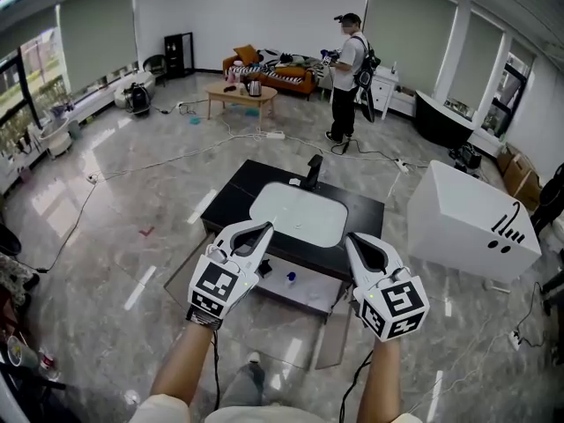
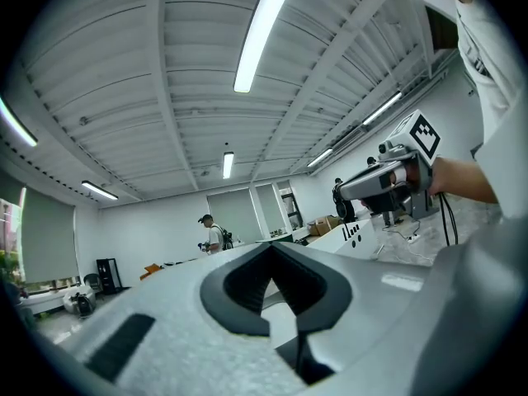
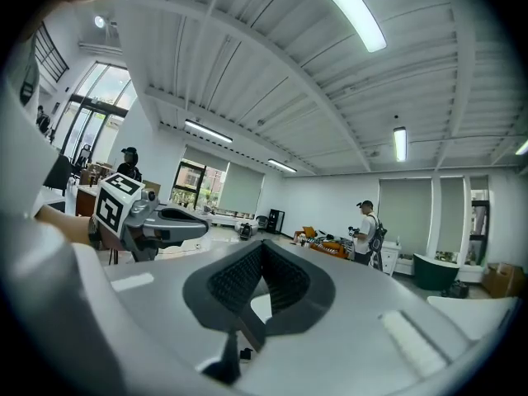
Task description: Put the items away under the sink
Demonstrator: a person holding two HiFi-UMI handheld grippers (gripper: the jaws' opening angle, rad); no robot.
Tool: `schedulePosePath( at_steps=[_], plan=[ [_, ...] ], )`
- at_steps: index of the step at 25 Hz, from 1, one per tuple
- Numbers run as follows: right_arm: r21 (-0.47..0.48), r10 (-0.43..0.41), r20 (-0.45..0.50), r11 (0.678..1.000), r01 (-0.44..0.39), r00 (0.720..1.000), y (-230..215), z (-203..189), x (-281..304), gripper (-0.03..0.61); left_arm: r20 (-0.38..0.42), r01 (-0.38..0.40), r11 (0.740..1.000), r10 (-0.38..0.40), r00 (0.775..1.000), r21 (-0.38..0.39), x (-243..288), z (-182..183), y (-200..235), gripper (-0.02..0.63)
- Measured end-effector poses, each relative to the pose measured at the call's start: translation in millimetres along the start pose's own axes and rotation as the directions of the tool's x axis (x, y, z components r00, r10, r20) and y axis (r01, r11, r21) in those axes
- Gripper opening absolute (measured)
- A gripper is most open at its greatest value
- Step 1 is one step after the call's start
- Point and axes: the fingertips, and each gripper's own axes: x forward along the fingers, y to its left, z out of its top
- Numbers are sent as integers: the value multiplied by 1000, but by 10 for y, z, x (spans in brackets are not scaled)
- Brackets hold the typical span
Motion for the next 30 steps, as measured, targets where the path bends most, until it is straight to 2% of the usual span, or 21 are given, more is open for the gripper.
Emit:
schedulePosePath(
  at_steps=[11,30],
  plan=[
    [-28,49,-17,998,-50,999,285,11,-568,5,-10,9,1000,-9,1000,17,-432,225,-564,0],
    [-12,68,-25,998,-68,997,288,-56,-765,5,-29,-8,1000,9,1000,25,-562,270,-686,0]
  ],
)
